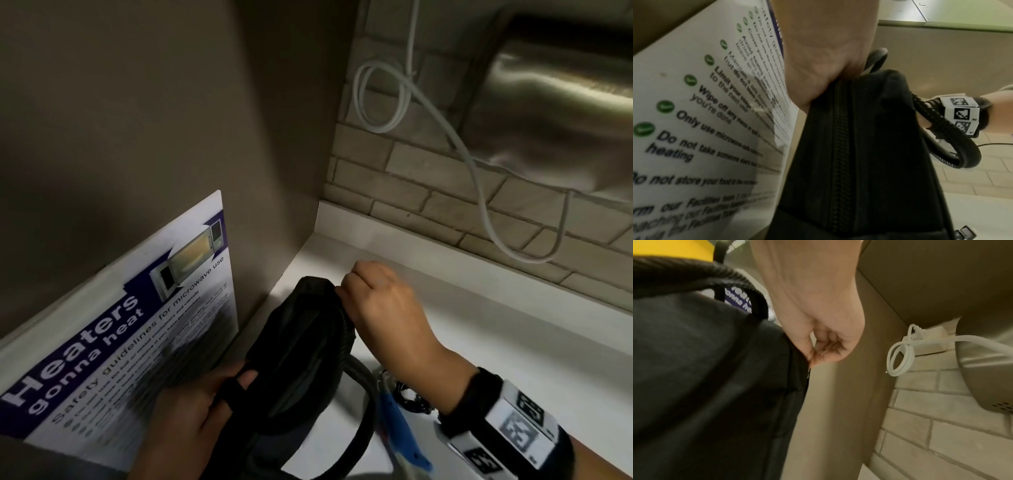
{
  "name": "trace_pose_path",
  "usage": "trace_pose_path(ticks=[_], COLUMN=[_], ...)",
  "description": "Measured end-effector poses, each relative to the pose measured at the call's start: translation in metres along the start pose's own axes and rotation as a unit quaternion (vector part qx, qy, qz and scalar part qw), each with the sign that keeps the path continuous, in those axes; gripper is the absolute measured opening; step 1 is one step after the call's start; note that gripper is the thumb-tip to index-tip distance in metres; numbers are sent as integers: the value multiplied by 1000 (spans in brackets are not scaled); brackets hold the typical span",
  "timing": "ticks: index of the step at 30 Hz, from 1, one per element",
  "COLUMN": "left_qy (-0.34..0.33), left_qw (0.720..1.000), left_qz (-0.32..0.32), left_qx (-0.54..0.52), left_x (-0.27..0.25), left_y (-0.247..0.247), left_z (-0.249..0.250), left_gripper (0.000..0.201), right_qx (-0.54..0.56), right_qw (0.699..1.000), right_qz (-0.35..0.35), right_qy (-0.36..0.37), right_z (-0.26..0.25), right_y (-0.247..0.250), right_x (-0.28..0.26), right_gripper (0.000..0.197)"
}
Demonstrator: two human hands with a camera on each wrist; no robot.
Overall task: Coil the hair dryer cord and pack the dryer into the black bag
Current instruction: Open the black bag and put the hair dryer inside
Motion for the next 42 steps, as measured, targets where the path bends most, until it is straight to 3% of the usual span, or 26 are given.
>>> trace_pose_path(ticks=[2,4,7,8,12,16,19,22,26,28,34,38,42], left_qy=[15,31,63,66,60,132,214,257,266,262,206,211,211], left_qw=[1000,999,997,996,996,991,970,952,947,949,971,973,974], left_qz=[8,34,49,54,63,26,23,19,31,20,17,-2,-6], left_qx=[6,7,20,29,38,-18,-110,-163,-178,-176,-122,-93,-82], left_x=[1,3,4,4,4,3,9,14,24,31,49,57,57], left_y=[0,2,-1,-3,-8,-11,-12,-14,-17,-19,-24,-27,-27], left_z=[1,0,2,2,9,12,12,8,11,12,19,12,8], left_gripper=[45,42,68,68,38,36,36,45,32,36,52,51,54], right_qx=[20,52,45,45,74,147,268,312,389,391,179,103,79], right_qw=[1000,997,992,992,995,980,954,940,919,920,970,974,970], right_qz=[7,-21,-59,-56,-51,-104,-99,-72,-26,0,5,42,27], right_qy=[-1,-57,-104,-101,-53,-89,-92,-116,-51,-12,165,196,228], right_z=[1,18,24,16,-12,-11,-24,-33,-65,-74,-105,-120,-128], right_y=[4,1,-2,0,0,-7,-2,-2,-1,-1,-13,-24,-38], right_x=[-2,0,-4,-4,-8,-15,-15,-18,-23,-24,-40,-46,-47], right_gripper=[20,20,17,18,18,24,20,17,12,11,14,26,29])
Point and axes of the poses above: each hand's wrist, its own x-axis towards the middle knuckle, its own y-axis out of the back of the hand, z = x × y, the point moved 2 cm from there along x, towards the middle knuckle, and after that the axes turned 9 degrees about y, right-handed, at the moved point
